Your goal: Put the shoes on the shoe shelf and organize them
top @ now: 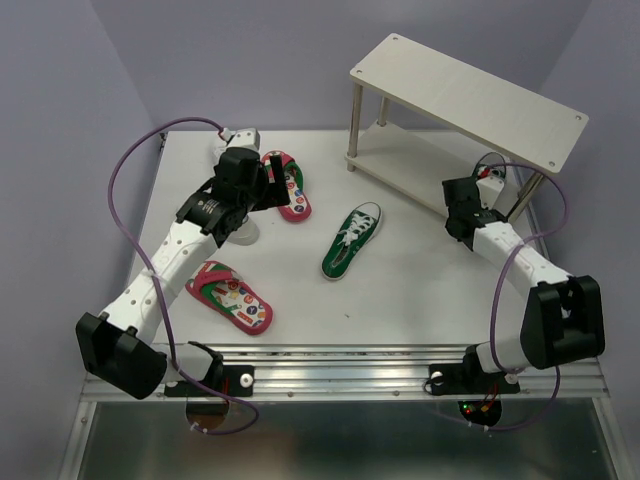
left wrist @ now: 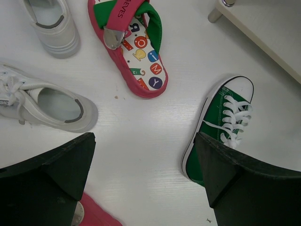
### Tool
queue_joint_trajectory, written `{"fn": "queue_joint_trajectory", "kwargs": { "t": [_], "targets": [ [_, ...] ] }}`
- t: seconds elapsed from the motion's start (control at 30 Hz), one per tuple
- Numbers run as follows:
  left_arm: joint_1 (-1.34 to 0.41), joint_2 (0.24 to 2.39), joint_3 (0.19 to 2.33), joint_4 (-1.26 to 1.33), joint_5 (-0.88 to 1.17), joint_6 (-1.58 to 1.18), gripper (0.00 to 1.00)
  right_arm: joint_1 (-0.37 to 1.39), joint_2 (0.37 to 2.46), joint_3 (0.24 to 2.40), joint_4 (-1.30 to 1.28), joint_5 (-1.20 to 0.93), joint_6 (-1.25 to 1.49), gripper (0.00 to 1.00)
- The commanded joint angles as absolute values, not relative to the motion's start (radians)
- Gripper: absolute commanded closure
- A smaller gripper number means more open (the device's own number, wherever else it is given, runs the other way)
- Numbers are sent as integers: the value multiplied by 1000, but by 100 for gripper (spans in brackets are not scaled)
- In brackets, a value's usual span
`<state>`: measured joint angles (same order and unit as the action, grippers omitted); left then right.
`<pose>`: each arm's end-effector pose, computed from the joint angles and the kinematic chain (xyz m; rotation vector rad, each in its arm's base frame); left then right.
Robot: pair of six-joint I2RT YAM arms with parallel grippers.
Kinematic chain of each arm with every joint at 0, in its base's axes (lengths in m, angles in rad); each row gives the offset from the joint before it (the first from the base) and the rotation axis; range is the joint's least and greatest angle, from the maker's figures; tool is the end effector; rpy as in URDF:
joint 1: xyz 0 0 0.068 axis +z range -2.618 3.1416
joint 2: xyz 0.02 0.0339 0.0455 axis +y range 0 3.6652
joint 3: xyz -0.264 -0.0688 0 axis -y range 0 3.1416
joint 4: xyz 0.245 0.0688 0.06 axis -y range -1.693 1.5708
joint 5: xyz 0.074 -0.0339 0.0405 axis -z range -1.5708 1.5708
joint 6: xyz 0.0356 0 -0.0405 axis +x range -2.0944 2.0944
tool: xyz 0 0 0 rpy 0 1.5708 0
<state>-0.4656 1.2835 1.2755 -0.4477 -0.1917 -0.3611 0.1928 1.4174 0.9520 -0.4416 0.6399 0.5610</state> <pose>0.2608 -0.1235 0.3768 -0.0155 2.0331 -0.3296 0.2874 0.0345 0.2373 0.6714 2.1875 -0.4120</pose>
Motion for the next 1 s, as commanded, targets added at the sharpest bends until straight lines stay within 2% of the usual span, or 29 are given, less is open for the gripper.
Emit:
{"fn": "queue_joint_trajectory", "kwargs": {
  "t": [0.0, 0.03, 0.07, 0.13, 0.17, 0.2, 0.37, 0.57, 0.8, 0.97],
  "targets": [
    [-474, 1244, 1259, -445, -218, -368, 2, 181, 1318, 959, -367, 719, 571, 72],
    [-472, 1243, 1258, -443, -219, -374, 2, 181, 1310, 957, -371, 701, 563, 69],
    [-472, 1243, 1253, -443, -219, -376, 2, 181, 1301, 957, -377, 692, 560, 62],
    [-472, 1239, 1244, -442, -218, -380, 2, 181, 1287, 962, -394, 674, 561, 57],
    [-472, 1238, 1241, -440, -218, -380, 2, 181, 1275, 963, -415, 657, 561, 48],
    [-472, 1239, 1238, -439, -218, -380, 2, 181, 1269, 966, -425, 646, 561, 43],
    [-489, 1227, 1213, -451, -247, -376, 2, 181, 1215, 979, -483, 528, 560, 27],
    [-560, 1223, 1183, -492, -265, -390, 2, 181, 1132, 973, -572, 436, 577, 2],
    [-779, 1256, 1129, -496, -288, -460, 2, 181, 1014, 982, -670, 413, 583, 0],
    [-864, 1318, 1091, -395, -262, -468, 2, 181, 988, 1023, -706, 445, 577, 0]
  ]
}}
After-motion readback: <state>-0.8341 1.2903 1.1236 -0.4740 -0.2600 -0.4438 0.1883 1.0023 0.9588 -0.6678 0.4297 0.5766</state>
